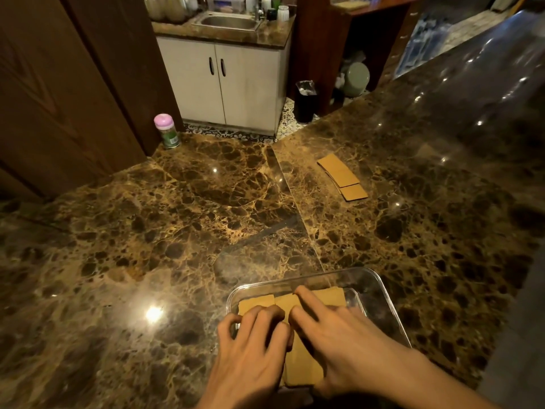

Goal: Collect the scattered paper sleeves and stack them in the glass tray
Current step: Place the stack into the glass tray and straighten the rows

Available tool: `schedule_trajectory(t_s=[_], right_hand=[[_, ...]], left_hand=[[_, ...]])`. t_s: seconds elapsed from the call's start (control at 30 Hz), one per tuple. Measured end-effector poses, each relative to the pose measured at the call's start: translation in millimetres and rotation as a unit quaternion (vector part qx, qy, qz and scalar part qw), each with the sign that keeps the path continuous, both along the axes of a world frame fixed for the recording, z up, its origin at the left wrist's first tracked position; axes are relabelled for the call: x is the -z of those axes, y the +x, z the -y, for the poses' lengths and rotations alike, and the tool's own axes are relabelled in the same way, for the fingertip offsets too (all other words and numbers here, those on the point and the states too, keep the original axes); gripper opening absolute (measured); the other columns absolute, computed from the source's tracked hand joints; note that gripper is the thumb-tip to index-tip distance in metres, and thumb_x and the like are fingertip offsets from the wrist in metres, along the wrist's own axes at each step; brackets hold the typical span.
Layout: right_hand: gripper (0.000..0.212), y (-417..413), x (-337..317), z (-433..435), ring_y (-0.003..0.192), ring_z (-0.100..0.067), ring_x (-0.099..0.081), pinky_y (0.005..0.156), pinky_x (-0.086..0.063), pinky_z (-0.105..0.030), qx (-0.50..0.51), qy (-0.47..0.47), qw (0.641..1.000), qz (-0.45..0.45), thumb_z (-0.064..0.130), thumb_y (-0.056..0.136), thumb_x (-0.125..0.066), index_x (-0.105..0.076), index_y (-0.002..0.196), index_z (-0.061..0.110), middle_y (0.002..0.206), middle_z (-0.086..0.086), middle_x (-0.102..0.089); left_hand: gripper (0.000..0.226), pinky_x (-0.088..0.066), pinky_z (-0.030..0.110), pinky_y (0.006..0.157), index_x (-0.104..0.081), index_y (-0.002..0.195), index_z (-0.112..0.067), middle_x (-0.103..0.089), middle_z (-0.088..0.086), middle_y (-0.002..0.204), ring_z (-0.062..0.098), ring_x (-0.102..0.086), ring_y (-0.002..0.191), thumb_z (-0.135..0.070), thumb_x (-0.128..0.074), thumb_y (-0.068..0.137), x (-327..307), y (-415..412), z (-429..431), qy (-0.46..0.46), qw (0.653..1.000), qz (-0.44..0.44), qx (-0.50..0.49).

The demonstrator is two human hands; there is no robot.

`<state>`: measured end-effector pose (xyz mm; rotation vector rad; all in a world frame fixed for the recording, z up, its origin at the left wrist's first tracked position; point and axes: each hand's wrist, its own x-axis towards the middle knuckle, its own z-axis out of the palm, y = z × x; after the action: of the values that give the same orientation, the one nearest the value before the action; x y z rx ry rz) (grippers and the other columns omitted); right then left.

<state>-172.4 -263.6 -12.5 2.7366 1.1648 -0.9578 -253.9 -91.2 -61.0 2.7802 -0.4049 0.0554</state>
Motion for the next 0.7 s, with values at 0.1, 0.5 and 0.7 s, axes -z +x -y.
schedule_trajectory(t_s=[0.1, 0.5, 0.7], right_hand=[[0.095, -2.2, 11.0, 3.7, 0.120, -0.040, -0.059, 0.090, -0.052, -0.050, 0.010, 0.036, 0.999, -0.008, 0.056, 0.073, -0.080, -0.024, 0.143, 0.024, 0.168, 0.001, 0.000], [0.075, 3.3, 12.4, 53.9, 0.144, -0.010, -0.028, 0.121, -0.031, -0.029, 0.050, 0.034, 0.998, -0.003, 0.063, 0.088, -0.064, -0.036, 0.152, 0.036, 0.161, 0.014, -0.028], [0.072, 5.3, 21.9, 58.6, 0.146, -0.010, -0.024, 0.119, -0.031, -0.027, 0.027, 0.063, 0.998, 0.001, 0.062, 0.086, -0.063, -0.041, 0.148, 0.033, 0.165, 0.015, -0.026]], left_hand=[[0.049, -0.029, 0.042, 0.084, -0.058, 0.088, -0.031, -0.059, -0.005, 0.120, 0.018, -0.064, 0.109, -0.072, -0.072, 0.065, 4.6, 0.4, 1.6, 0.021, 1.000, 0.011, 0.006], [0.027, -0.034, 0.049, 0.088, -0.062, 0.095, -0.026, -0.072, 0.011, 0.116, 0.034, -0.071, 0.102, -0.047, -0.066, 0.078, 9.7, 9.6, 10.8, 0.109, 0.993, -0.015, 0.043], [0.038, -0.059, 0.042, 0.069, -0.056, 0.118, -0.039, -0.070, 0.010, 0.121, 0.031, -0.072, 0.101, -0.051, -0.044, 0.084, 6.1, 19.3, 15.0, 0.093, 0.987, -0.104, 0.085]])
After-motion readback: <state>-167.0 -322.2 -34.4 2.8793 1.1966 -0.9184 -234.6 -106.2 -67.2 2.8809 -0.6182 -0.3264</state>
